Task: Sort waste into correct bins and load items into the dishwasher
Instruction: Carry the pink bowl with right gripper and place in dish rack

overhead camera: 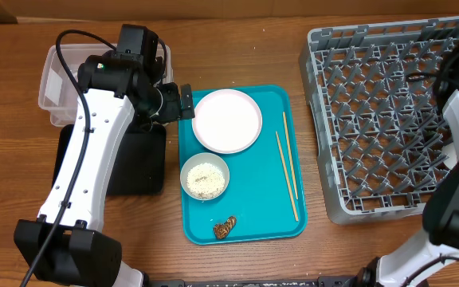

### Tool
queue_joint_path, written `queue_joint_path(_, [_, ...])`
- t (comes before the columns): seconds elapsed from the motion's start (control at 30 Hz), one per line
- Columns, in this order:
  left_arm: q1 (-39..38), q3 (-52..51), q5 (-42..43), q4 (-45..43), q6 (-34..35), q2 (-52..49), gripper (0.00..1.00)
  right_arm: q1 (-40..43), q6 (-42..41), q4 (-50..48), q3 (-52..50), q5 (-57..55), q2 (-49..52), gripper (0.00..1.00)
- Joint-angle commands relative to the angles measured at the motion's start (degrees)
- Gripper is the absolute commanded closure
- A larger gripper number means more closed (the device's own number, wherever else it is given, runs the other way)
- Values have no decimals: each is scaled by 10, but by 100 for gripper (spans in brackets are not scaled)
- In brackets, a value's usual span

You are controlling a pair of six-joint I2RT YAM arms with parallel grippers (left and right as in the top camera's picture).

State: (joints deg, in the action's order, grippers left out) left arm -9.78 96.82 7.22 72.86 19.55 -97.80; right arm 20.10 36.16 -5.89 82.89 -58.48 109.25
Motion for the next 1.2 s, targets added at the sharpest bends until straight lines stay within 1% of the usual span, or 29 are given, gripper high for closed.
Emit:
queue_joint_path(0.0, [-4,8,-3,2,-2,7,0,9,-22,-6,11,-60,22,96])
queue_joint_path(0.17, [-4,8,-2,1,-2,7,0,7,-99,39,11,-58,54,96])
queue_joint_path(0.37, [-4,8,-2,2,-2,7,0,1,-201,141,4,-14,68,96])
queue_joint_path(0.47, [-4,8,-2,1,-2,7,0,0,-255,189,3,-12,68,96])
queue_joint_path(0.63, [-4,8,-2,-1,-2,7,0,-13,-262,228,3,-13,68,96])
queue_joint_path(0.87, [-4,8,-2,-2,-2,7,0,-60,-261,236,3,-15,63,96])
queue_joint_path(1.07, [-4,8,-2,-2,-2,7,0,-90,-262,289,3,-14,63,96])
queue_joint_path(1.17, [-4,8,-2,-7,-2,7,0,-98,-287,329,3,-14,63,96])
